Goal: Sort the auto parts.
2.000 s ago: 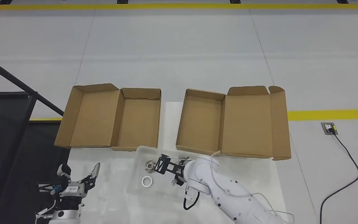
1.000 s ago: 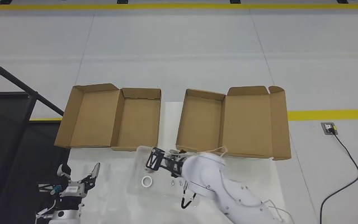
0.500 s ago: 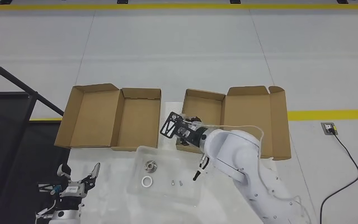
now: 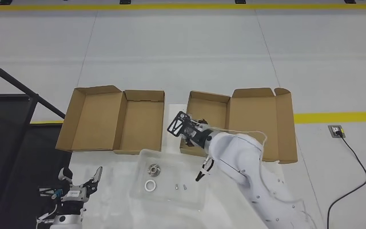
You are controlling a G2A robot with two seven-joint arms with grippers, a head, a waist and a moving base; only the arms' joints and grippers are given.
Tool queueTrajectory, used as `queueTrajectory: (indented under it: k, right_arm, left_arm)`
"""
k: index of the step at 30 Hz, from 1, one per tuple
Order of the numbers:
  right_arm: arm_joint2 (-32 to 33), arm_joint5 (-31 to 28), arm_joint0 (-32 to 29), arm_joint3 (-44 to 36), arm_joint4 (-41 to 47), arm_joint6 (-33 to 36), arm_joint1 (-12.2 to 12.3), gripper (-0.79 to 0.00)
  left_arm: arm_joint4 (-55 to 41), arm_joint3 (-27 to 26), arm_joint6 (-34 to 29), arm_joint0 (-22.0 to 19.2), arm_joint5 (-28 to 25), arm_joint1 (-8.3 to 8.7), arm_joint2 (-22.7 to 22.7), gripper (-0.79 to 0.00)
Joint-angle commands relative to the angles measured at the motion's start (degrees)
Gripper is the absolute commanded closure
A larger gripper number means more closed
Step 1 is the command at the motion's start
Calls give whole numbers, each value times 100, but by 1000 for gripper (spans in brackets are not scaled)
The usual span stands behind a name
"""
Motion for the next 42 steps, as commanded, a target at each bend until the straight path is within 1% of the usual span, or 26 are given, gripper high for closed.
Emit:
queueTrajectory:
  k: [1,5,10,14,19,26,31,36,37,38,39,41,42]
  right_arm:
    - [-103,319,278,516,109,-174,-73,0]
    - [-459,1093,980,1706,73,-209,-289,0]
    - [-845,1544,1754,3379,487,-444,-609,0]
    - [-1062,1728,2249,4713,726,-680,-851,0]
    - [-1264,1712,2587,5930,1131,-1042,-1160,0]
    - [-1375,1524,2868,7060,1545,-1480,-1509,0]
    - [-1437,1452,3006,7555,1635,-1640,-1700,0]
    - [-1450,1462,3093,7919,1700,-1778,-1840,0]
    - [-1447,1452,3104,7978,1719,-1798,-1862,-40]
    - [-1440,1438,3113,8032,1743,-1814,-1882,-225]
    - [-1437,1421,3123,8077,1755,-1831,-1900,-289]
    - [-1431,1396,3136,8161,1776,-1865,-1932,-351]
    - [-1425,1387,3143,8199,1791,-1872,-1946,-366]
  left_arm:
    - [0,0,0,0,0,0,0,-785]
    - [0,0,0,0,0,0,0,-785]
    - [0,0,0,0,0,0,0,-785]
    - [0,0,0,0,0,0,0,-785]
    - [0,0,0,0,0,0,0,-785]
    - [0,0,0,0,0,0,0,-785]
    - [0,0,0,0,0,0,0,-785]
    - [0,0,0,0,0,0,0,-785]
    - [0,0,0,0,0,0,0,-785]
    - [0,0,0,0,0,0,0,-785]
    - [0,0,0,0,0,0,0,-785]
    - [0,0,0,0,0,0,0,-785]
    - [0,0,0,0,0,0,0,-785]
